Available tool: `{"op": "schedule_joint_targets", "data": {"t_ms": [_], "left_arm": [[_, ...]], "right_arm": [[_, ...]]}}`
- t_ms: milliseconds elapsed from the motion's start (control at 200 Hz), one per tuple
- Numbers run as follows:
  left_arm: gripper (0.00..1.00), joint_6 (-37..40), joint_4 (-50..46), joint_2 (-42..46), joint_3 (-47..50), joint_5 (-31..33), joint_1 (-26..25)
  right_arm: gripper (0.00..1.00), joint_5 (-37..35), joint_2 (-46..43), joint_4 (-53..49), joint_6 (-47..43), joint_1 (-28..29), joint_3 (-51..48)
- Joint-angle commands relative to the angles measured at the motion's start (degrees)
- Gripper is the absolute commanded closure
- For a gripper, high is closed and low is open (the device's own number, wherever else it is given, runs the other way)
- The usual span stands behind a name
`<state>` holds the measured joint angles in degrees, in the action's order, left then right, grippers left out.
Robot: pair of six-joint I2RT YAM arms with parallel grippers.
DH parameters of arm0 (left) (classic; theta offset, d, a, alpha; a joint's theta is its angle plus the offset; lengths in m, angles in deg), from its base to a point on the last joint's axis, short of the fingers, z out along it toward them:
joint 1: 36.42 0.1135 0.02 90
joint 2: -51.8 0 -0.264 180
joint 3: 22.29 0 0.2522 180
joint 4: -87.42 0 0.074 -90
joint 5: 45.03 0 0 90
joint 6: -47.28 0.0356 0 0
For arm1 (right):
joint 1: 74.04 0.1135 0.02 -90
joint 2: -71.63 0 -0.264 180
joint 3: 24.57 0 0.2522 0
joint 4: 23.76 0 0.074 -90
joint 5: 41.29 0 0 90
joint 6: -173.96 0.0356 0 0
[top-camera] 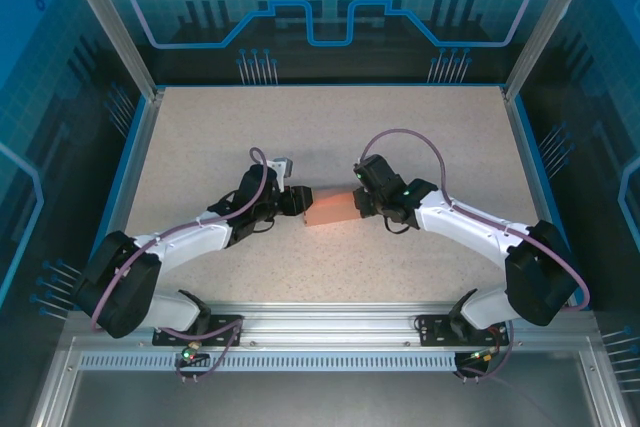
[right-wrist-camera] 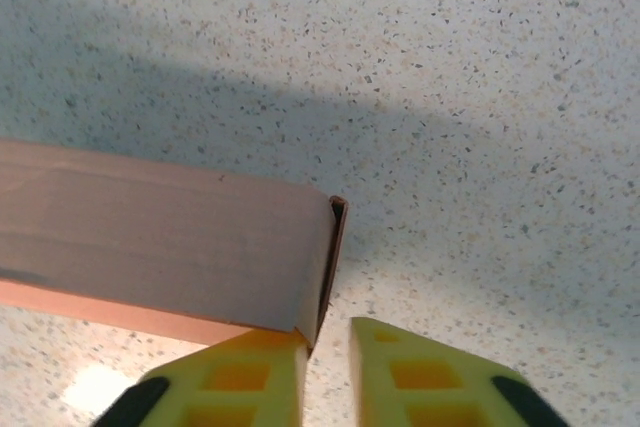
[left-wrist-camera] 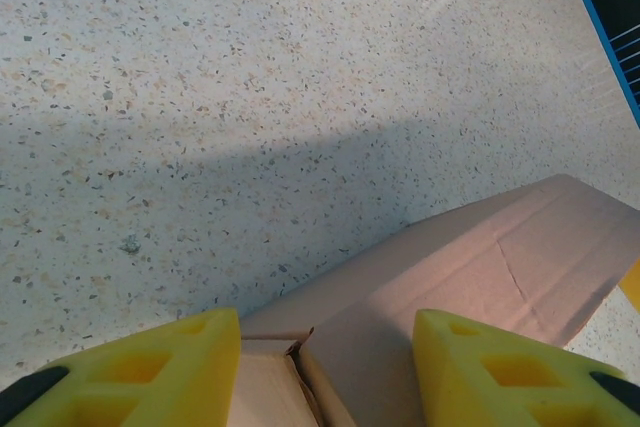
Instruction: Fold the paper box
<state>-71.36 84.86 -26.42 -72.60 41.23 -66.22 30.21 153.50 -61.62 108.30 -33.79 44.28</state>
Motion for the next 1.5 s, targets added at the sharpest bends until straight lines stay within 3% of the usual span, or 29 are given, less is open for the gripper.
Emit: {"op": "schedule_joint_targets", "data": {"t_ms": [0, 270, 425, 610, 926, 1496], "left_arm": [[0.5, -0.21, -3.99, 0.5, 1.86, 1.37, -0.19], [0.49, 0.17, -4.22, 0.39, 1.36, 1.73, -0.36], [0.49, 0.51, -4.24, 0.34, 1.22, 2.08, -0.44], [0.49, 0.76, -4.46, 0.56, 0.87, 2.42, -0.78], [0.48, 1.02, -4.87, 0.78, 0.7, 2.69, -0.86], [0.47, -0.27, -2.46, 0.23, 4.82, 2.47, -0.96]], "right_arm": [[0.73, -0.39, -1.76, -3.91, -2.09, 0.97, 2.11], [0.58, 2.9, -4.14, -7.95, -5.66, 0.49, 5.52], [0.52, 9.14, -4.12, -7.81, -8.08, -1.58, 7.67], [0.48, 19.49, -0.17, -6.14, -8.61, -8.33, 9.71], [0.48, 32.99, 6.32, -0.12, -6.87, -15.96, 6.81], [0.59, 35.03, 6.9, 7.84, -3.42, -18.63, -7.91]]}}
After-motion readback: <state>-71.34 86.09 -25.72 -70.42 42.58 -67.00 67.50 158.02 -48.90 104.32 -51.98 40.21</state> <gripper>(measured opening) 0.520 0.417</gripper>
